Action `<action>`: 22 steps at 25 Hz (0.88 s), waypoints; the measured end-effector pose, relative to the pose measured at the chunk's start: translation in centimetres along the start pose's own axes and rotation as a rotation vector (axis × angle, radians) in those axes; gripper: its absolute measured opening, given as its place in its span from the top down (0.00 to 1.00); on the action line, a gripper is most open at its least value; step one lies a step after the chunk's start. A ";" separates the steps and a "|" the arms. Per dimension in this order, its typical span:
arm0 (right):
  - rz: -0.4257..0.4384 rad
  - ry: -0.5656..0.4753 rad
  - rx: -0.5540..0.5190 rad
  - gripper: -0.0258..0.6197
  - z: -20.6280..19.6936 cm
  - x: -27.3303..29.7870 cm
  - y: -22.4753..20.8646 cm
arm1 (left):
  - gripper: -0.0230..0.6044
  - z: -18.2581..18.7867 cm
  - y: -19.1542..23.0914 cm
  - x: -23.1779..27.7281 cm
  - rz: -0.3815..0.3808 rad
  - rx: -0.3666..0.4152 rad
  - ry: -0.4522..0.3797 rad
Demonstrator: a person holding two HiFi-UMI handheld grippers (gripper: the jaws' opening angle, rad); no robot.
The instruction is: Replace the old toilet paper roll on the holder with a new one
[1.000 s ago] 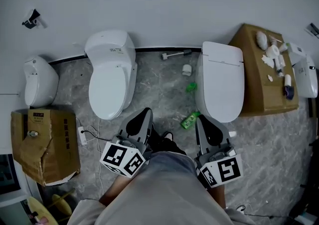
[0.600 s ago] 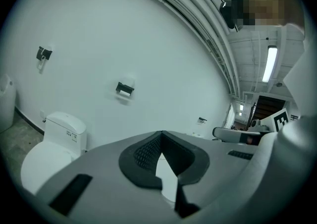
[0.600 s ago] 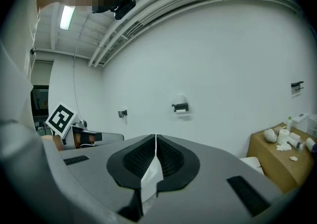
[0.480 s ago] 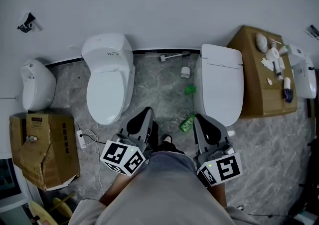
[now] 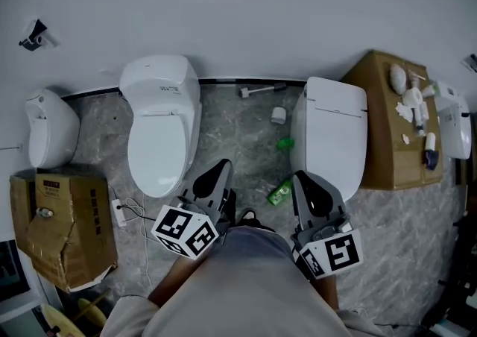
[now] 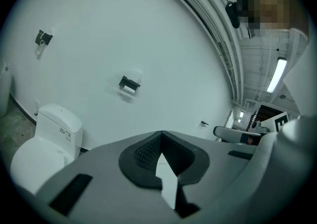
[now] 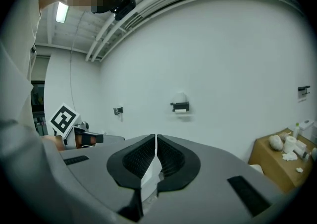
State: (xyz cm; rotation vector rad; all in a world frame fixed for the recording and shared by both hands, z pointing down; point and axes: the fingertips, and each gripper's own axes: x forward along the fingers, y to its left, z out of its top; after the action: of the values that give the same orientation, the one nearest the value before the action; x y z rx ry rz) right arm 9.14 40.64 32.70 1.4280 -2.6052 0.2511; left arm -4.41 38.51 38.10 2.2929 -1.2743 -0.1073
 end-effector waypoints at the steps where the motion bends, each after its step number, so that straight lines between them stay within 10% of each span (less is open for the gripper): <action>1: -0.002 0.003 0.001 0.93 0.2 0.8 -0.2 | 0.96 0.5 0.4 0.5 -0.003 0.001 0.001; 22: -0.060 0.004 -0.041 0.82 4.8 17.9 0.0 | 0.96 11.7 12.3 8.0 -0.092 0.044 -0.035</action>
State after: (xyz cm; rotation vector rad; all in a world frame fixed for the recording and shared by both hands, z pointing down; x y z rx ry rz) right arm -0.62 24.94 31.91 1.4877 -2.5438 0.1918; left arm -13.04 22.09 35.14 2.3971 -1.2000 -0.1530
